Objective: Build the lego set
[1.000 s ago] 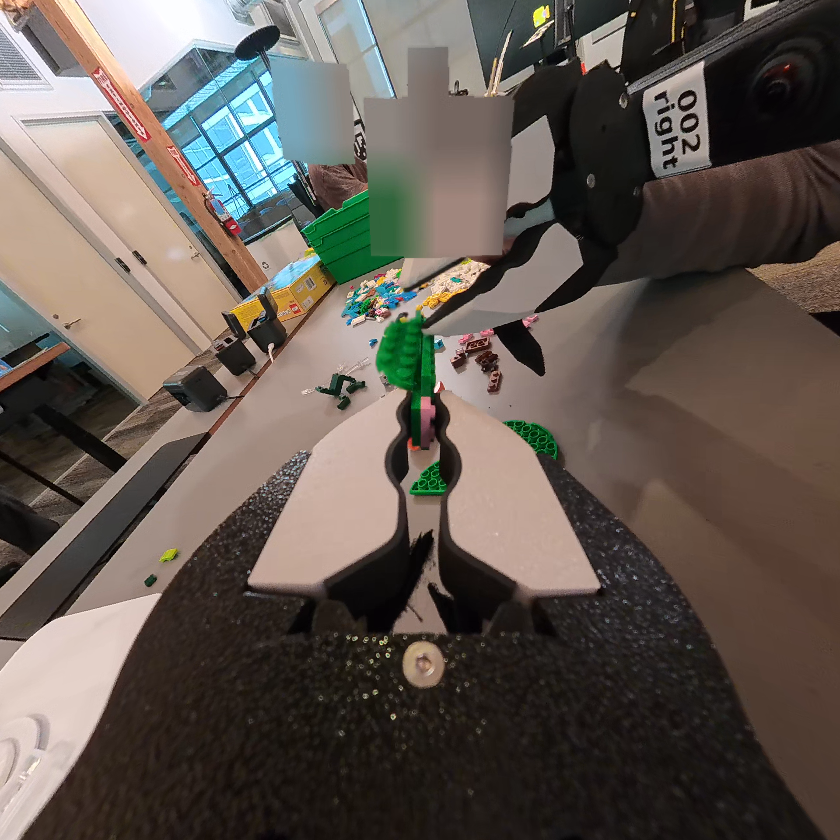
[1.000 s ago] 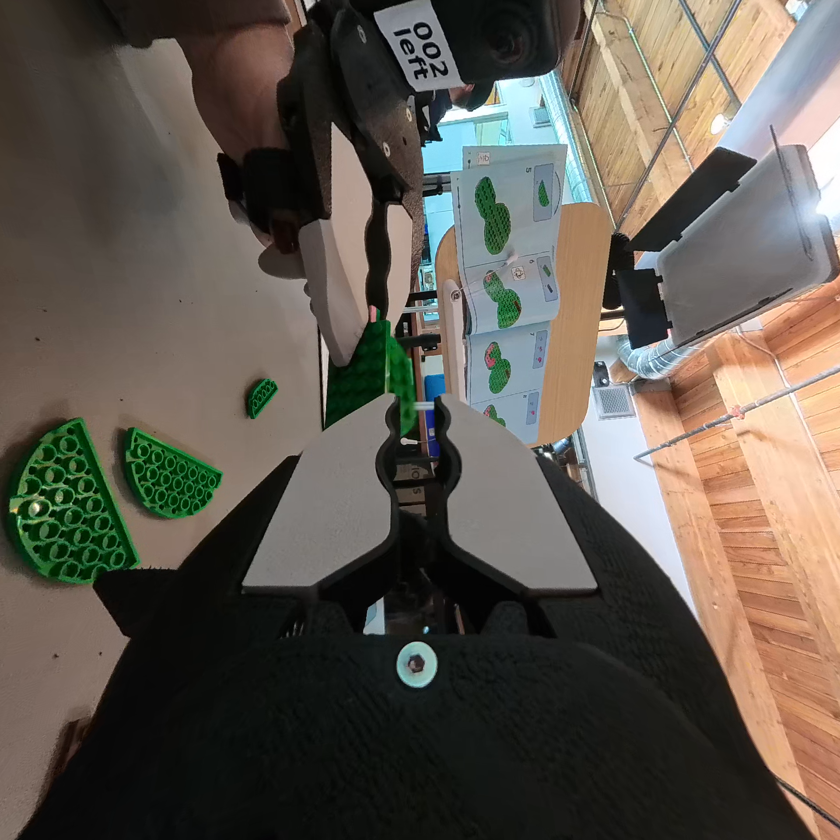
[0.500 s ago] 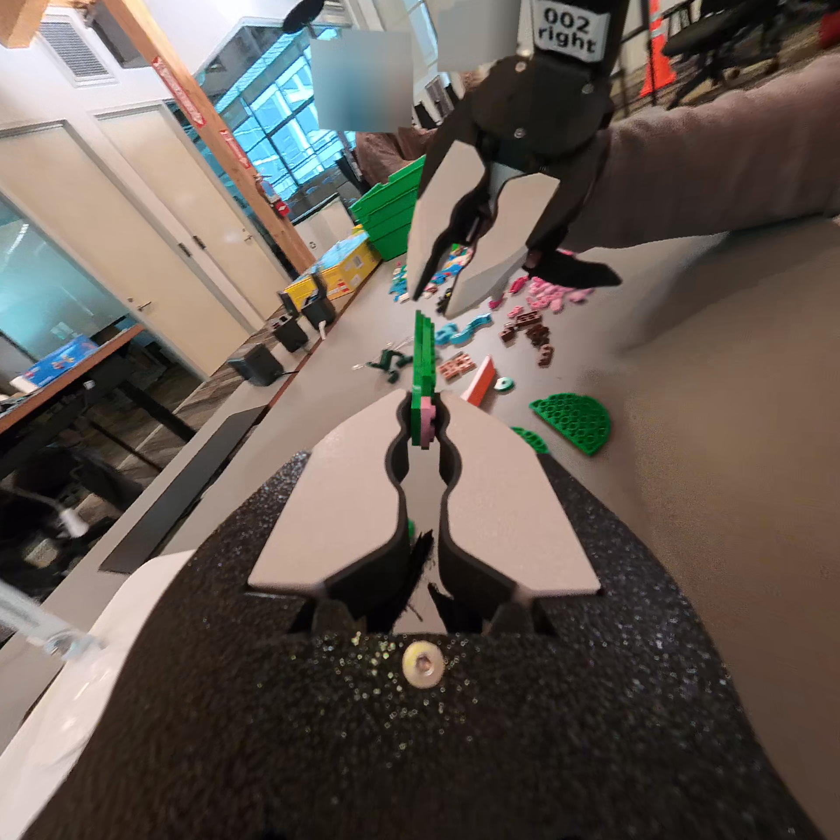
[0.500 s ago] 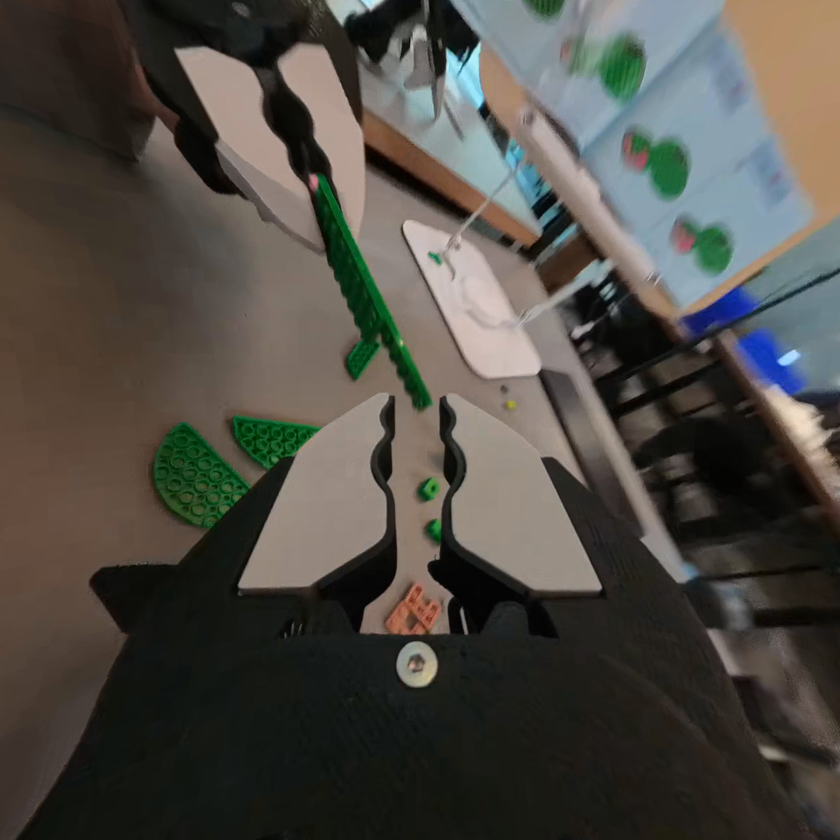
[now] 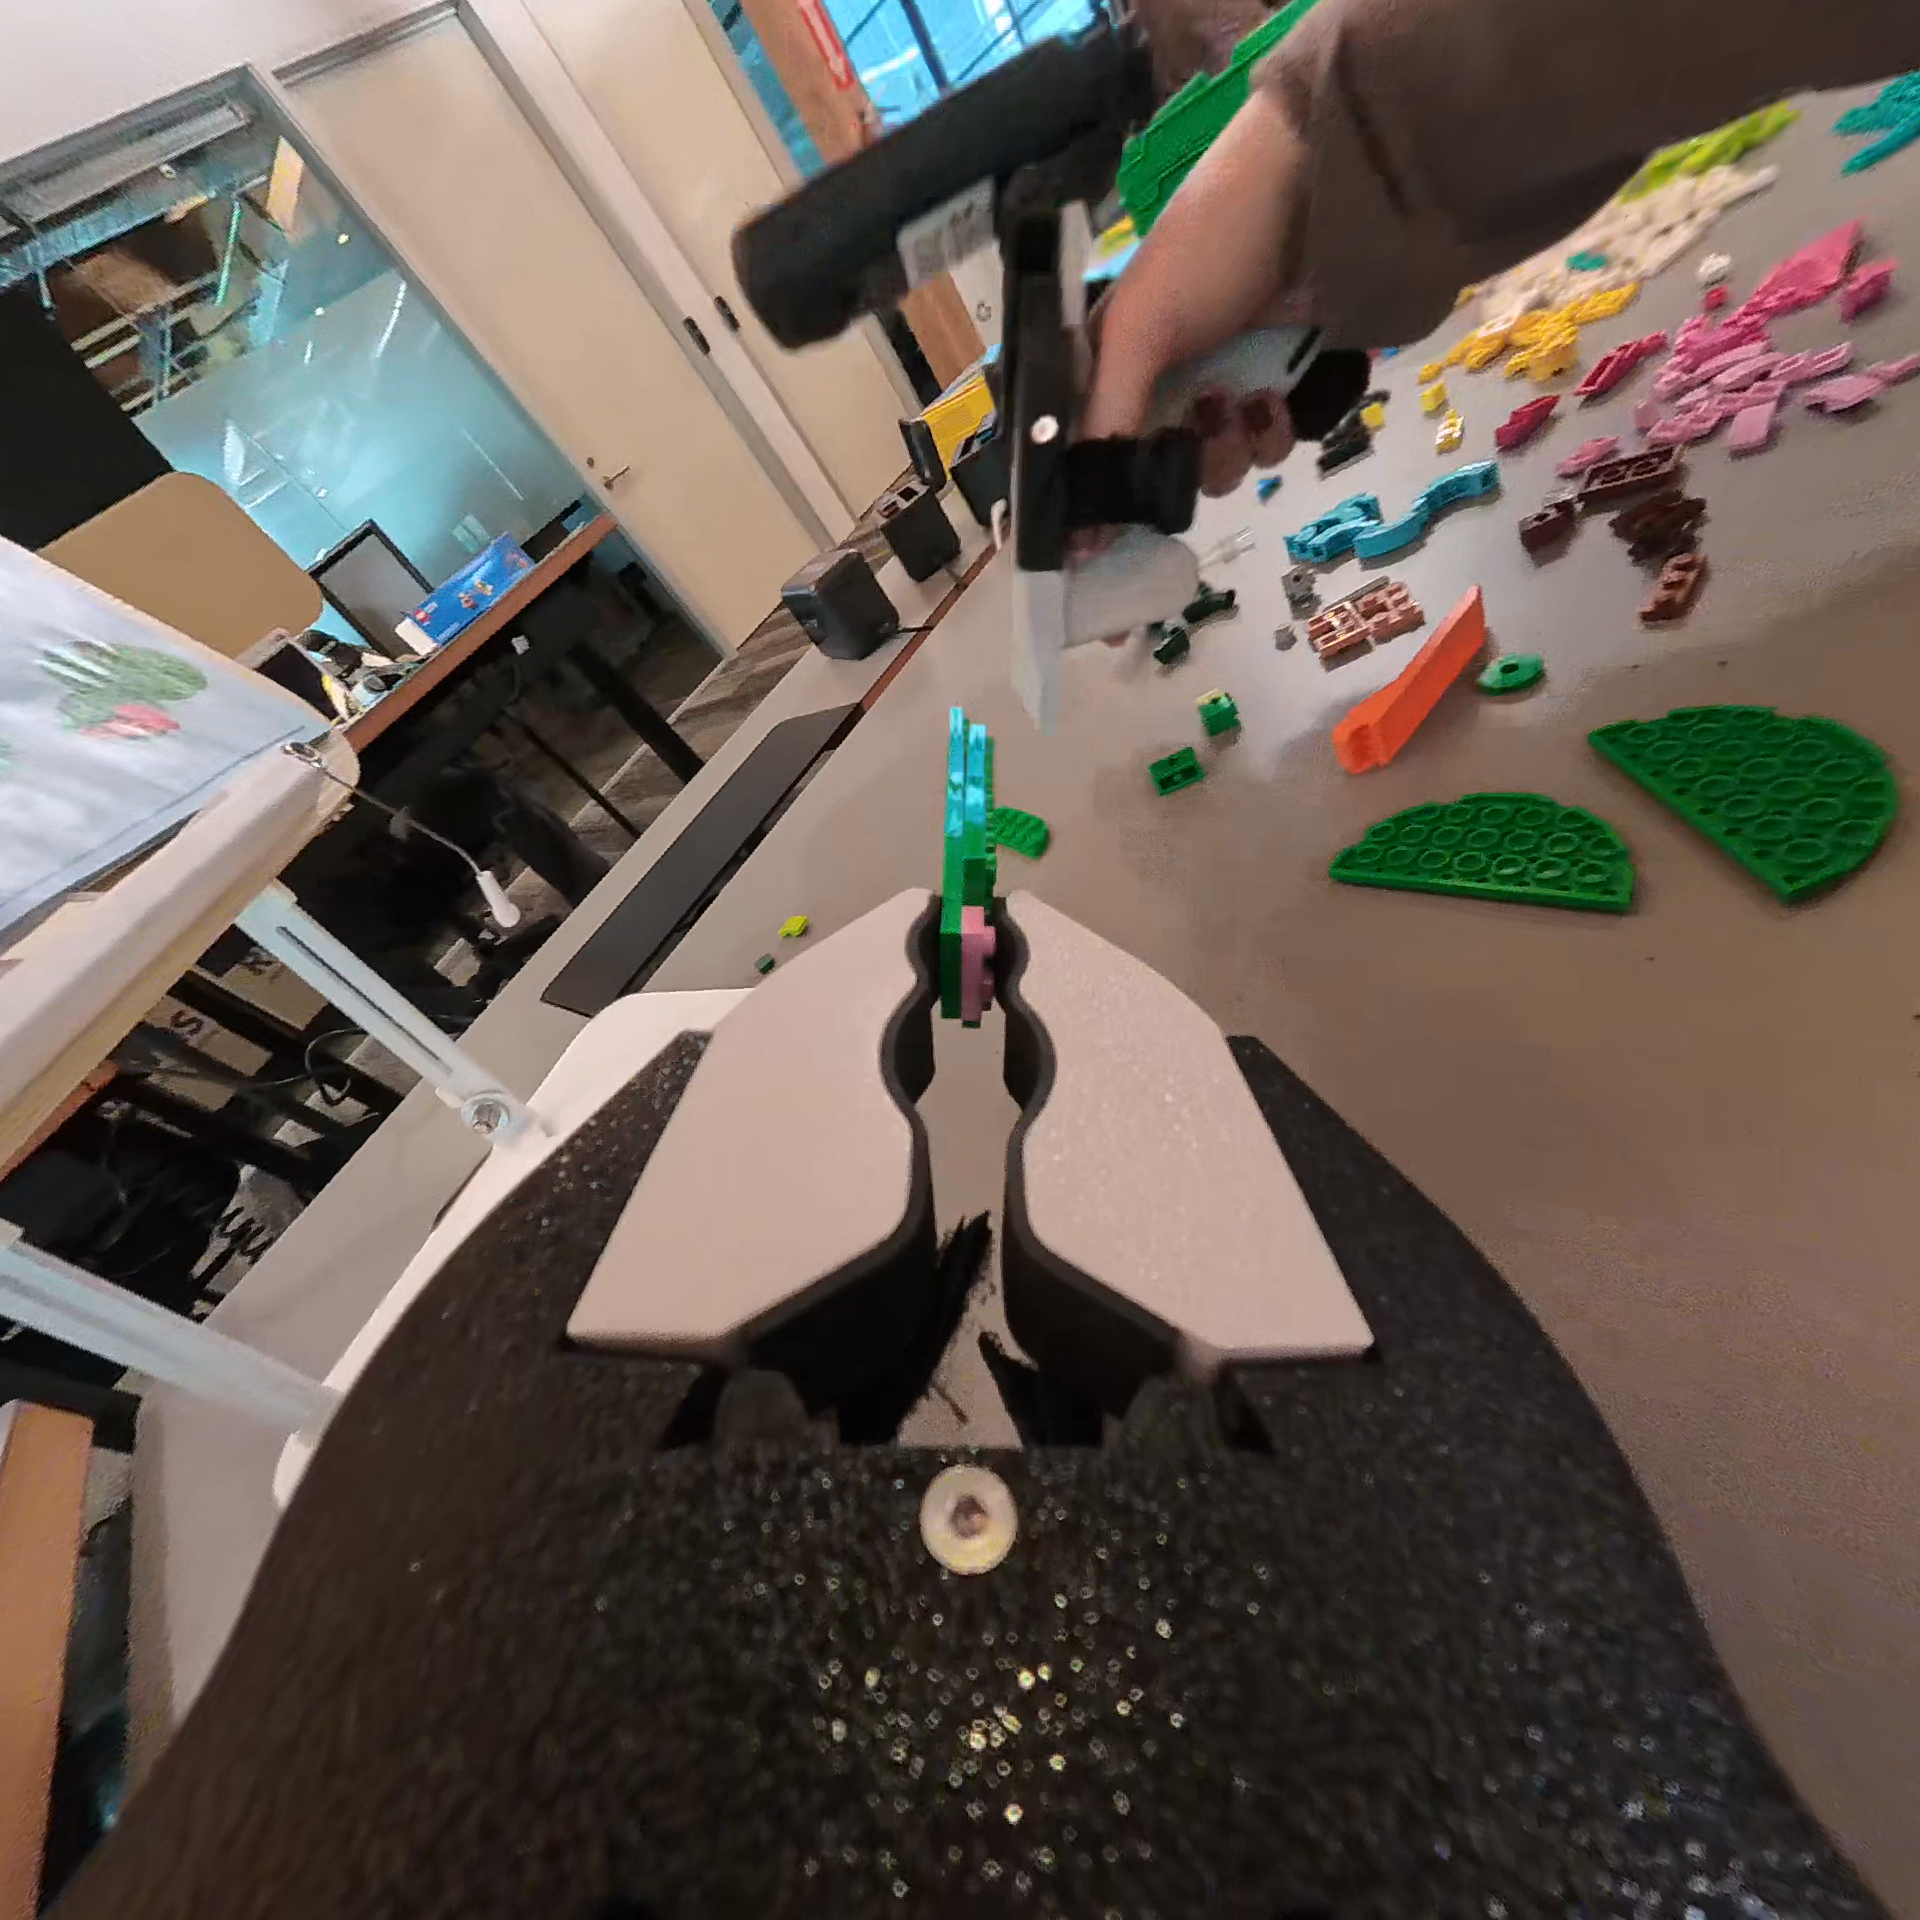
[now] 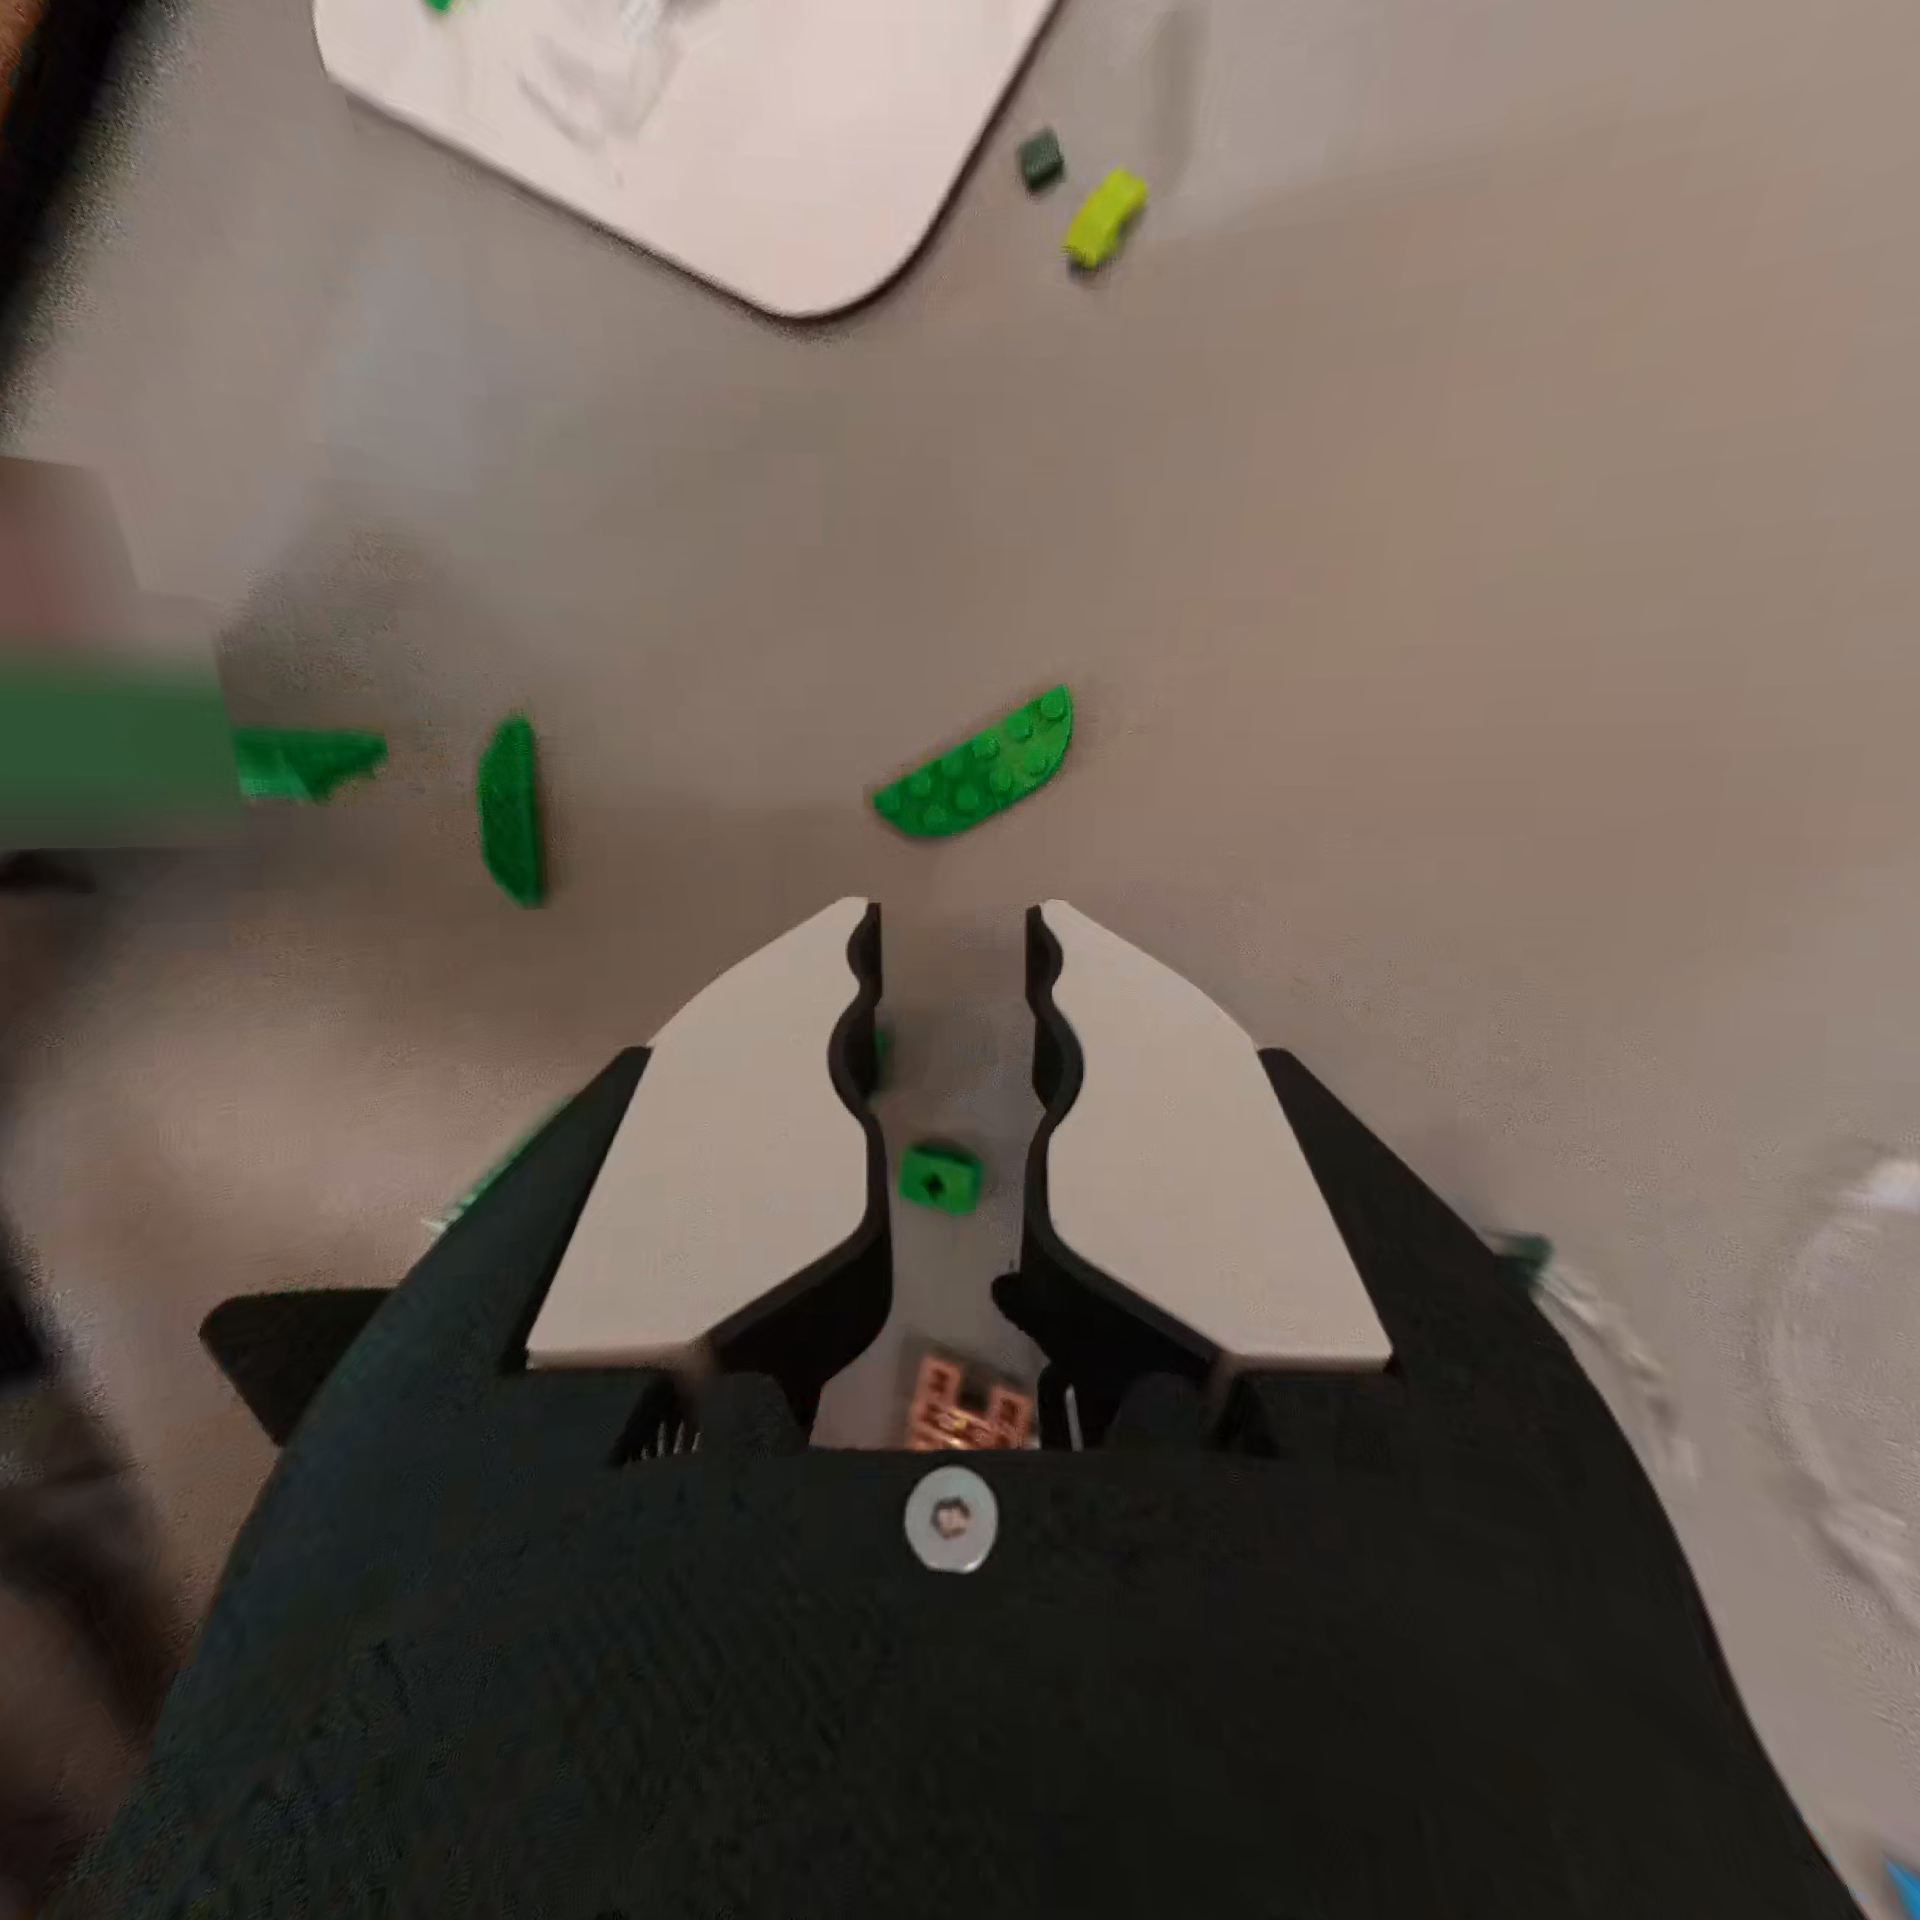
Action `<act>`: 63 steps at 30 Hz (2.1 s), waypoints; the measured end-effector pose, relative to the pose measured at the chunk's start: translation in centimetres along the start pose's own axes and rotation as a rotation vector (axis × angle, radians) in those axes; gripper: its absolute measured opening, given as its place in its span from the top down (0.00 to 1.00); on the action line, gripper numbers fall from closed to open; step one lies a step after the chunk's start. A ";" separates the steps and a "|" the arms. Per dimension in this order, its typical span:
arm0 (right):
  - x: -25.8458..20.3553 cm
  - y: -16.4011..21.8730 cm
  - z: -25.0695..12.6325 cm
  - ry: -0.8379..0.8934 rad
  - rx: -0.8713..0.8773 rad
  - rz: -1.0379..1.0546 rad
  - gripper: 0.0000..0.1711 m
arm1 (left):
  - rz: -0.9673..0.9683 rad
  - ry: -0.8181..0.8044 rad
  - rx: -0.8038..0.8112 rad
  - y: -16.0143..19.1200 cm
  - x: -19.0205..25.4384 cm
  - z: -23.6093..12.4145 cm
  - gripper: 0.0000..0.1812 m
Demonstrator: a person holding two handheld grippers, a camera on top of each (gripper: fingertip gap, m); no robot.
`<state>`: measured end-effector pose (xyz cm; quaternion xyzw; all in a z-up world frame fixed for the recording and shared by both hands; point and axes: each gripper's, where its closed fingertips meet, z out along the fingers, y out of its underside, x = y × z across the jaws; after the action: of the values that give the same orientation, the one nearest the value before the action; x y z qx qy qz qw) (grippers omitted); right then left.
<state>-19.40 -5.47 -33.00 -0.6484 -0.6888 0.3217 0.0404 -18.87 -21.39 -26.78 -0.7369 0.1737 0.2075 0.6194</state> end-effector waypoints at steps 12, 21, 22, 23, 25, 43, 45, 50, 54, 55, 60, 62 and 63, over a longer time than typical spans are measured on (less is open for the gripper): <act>0.8 -1.2 3.3 0.139 -0.302 0.166 0.82 | 0.083 0.005 -0.048 0.4 0.3 0.0 0.96; -0.2 -1.4 3.3 0.219 -0.266 -0.119 1.00 | 0.339 0.134 -0.156 1.1 3.1 -0.9 0.96; -0.6 -1.4 3.1 0.213 -0.230 -0.165 1.00 | 0.331 0.152 -0.160 1.1 3.5 -0.8 0.96; -1.3 -1.4 2.9 0.193 -0.188 -0.217 1.00 | 0.311 0.179 -0.177 1.3 3.8 -0.8 0.96; -2.5 -1.1 2.5 0.157 -0.118 -0.313 1.00 | 0.267 0.237 -0.214 2.0 4.4 -0.8 0.96; 2.6 -0.7 2.7 0.147 -0.116 -0.408 0.88 | 0.079 0.283 -0.038 -1.1 4.2 -1.7 0.96; 2.2 -0.7 2.8 0.151 -0.112 -0.444 0.92 | 0.052 0.274 -0.022 -1.4 3.9 -1.8 0.96; 0.0 -0.9 1.8 0.251 -0.003 -0.733 0.92 | -0.065 0.310 -0.020 -1.5 3.7 -2.0 0.96; -3.9 -2.2 -1.7 0.496 0.277 -1.132 0.92 | -0.202 0.368 -0.038 -1.4 4.1 -1.8 0.96; -5.4 -2.2 -2.6 0.544 0.345 -1.238 0.92 | -0.235 0.375 -0.048 -1.4 4.1 -1.6 0.96; -10.5 0.2 -4.9 0.725 0.493 -1.574 0.92 | -0.328 0.427 -0.108 -0.4 4.9 -1.2 0.96; -12.0 1.3 -5.8 0.752 0.550 -1.613 0.92 | -0.351 0.434 -0.132 0.1 5.0 -1.1 0.96; -12.6 1.8 -6.2 0.767 0.574 -1.623 0.92 | -0.363 0.438 -0.135 0.2 5.0 -1.1 0.96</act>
<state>-12.92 -14.75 -24.41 0.0026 -0.7641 0.1173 0.6344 -14.54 -22.50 -29.37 -0.8229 0.1544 -0.0598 0.5436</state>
